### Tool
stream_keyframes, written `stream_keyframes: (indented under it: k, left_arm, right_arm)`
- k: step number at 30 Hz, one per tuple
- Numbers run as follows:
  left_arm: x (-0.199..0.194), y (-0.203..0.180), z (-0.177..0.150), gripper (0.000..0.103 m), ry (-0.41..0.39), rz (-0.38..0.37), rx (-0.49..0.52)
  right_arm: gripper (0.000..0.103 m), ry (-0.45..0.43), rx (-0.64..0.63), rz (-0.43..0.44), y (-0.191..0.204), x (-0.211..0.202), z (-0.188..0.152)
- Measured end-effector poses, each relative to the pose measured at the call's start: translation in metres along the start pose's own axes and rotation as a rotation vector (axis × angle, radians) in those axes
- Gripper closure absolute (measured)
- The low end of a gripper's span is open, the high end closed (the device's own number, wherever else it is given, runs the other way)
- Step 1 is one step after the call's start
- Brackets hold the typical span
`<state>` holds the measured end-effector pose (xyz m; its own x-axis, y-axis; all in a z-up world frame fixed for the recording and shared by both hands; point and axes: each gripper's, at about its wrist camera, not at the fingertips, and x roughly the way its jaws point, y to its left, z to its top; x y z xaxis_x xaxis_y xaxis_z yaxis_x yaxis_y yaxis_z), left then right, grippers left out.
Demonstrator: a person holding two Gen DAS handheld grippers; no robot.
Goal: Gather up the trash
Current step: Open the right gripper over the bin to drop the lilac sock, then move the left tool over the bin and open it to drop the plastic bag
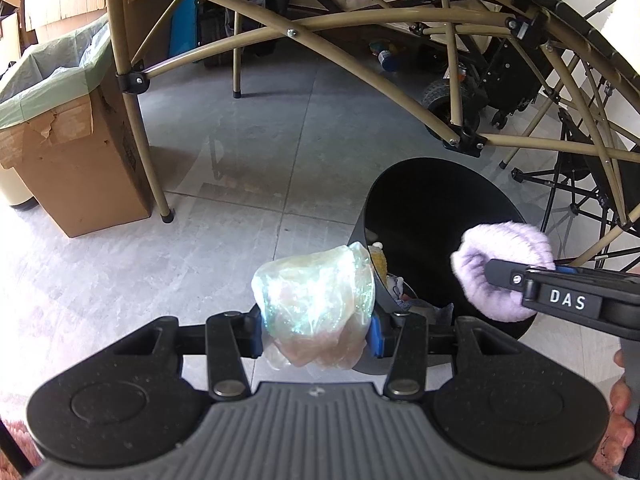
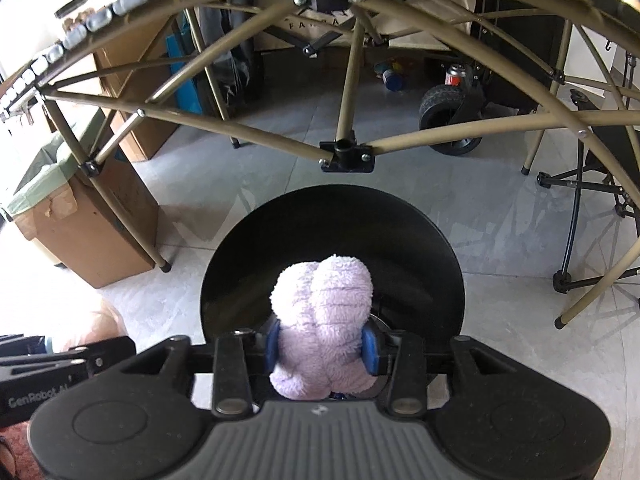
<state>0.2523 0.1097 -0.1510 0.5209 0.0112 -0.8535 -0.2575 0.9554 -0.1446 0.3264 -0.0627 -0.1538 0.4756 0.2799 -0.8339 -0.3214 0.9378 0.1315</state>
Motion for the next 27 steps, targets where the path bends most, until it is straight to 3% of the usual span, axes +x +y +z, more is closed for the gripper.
stream_keyframes:
  k: [2,5,6,13,27]
  left_arm:
    - [0.000,-0.001,0.000,0.057,0.001,-0.003,0.000]
    - [0.001,-0.004,0.001,0.057,0.001,-0.004,0.009]
    - [0.001,-0.005,0.001,0.057,0.001,-0.005,0.012]
    - [0.001,-0.018,0.005,0.057,0.002,-0.015,0.043]
    - [0.006,-0.087,0.025,0.057,0.041,-0.039,0.163]
  right_arm:
    - [0.046,0.012,0.002,-0.009,0.000,0.004,0.002]
    - [0.011,0.013,0.008,-0.035,0.000,0.006,0.002]
    - [0.008,0.010,0.008,-0.046,-0.001,0.006,0.002]
    - [0.006,0.022,0.046,-0.057,-0.016,0.007,0.002]
    - [0.006,-0.037,0.165,-0.134,-0.069,-0.024,-0.003]
